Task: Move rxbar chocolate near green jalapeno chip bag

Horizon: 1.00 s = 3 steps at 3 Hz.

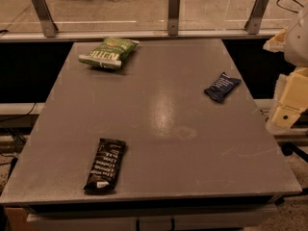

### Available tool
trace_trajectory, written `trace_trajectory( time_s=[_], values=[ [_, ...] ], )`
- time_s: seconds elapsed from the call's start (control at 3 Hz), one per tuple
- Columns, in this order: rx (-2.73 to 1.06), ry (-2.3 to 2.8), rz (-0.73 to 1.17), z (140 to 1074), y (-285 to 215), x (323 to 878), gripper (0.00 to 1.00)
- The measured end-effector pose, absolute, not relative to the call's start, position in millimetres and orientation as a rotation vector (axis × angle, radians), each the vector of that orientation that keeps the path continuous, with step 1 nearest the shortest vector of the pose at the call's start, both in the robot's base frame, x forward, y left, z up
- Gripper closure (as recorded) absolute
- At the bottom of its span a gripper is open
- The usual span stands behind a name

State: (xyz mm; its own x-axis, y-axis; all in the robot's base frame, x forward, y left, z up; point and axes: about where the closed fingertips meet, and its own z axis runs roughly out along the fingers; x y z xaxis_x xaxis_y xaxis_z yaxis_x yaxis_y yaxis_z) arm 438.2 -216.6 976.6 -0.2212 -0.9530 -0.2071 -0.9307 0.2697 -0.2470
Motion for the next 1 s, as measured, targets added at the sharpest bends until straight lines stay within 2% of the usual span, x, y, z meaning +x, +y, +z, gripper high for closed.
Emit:
trace_trajectory(
  time_s=[0.33, 0.67, 1.0],
  values=[
    [-1.724, 2.231, -0.100, 976.6, -216.5, 438.2, 0.00],
    [-1.718, 2.176, -0.003, 960.0, -186.2, 450.6, 0.00],
    [-1.713, 2.076, 0.152, 936.2, -120.0, 463.5, 0.00]
  ],
)
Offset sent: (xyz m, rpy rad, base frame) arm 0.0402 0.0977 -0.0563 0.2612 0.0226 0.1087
